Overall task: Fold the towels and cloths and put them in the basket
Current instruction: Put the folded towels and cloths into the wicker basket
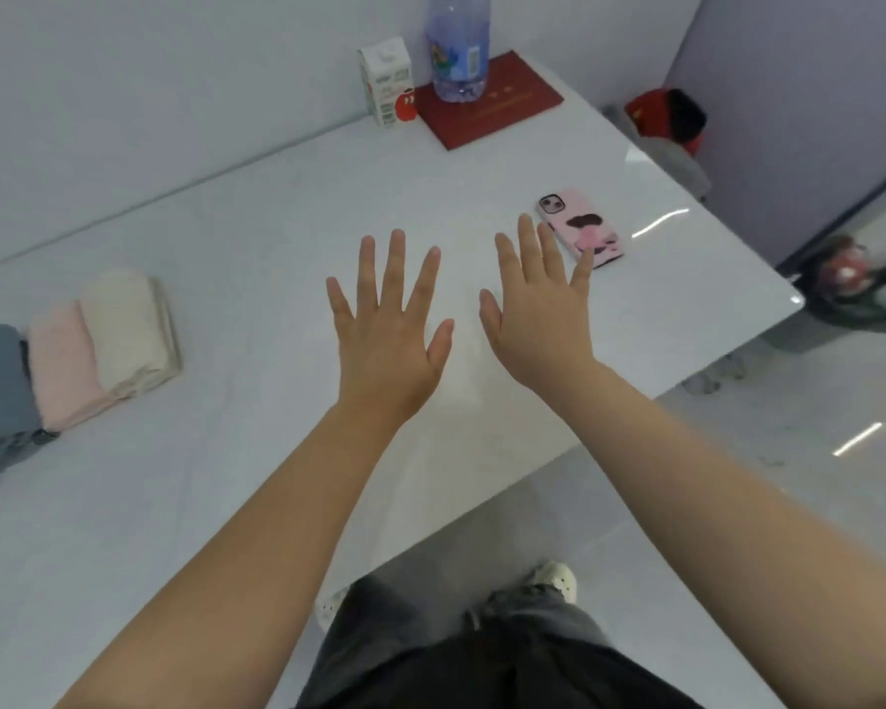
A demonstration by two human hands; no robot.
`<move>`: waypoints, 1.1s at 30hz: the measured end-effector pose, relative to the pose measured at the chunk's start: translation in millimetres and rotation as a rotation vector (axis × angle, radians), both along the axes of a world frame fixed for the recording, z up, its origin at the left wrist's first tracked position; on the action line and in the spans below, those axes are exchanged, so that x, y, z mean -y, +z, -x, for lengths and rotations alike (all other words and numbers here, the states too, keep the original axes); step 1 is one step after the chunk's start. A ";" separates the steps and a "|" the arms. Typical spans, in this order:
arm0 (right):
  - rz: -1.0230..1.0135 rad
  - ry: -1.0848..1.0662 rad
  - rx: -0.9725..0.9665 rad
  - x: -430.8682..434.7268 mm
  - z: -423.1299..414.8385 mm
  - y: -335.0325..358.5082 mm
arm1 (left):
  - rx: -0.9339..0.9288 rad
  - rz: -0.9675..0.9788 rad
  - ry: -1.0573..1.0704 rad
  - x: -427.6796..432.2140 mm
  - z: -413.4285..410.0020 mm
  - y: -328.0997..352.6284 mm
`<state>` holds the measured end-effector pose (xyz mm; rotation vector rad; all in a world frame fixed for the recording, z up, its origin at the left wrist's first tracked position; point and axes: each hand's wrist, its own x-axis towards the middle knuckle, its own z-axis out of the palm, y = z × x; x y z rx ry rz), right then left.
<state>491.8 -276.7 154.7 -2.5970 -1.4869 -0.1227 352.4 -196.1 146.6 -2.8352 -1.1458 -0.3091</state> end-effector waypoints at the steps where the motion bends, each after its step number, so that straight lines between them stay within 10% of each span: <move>1: 0.010 0.004 0.014 6.9 -8.7 -1.6 | 0.015 0.003 -0.007 5.9 -8.0 -3.0; 33: 0.183 0.017 -0.017 62.7 -541.8 -24.7 | -0.080 0.098 -0.026 54.6 -543.2 -25.1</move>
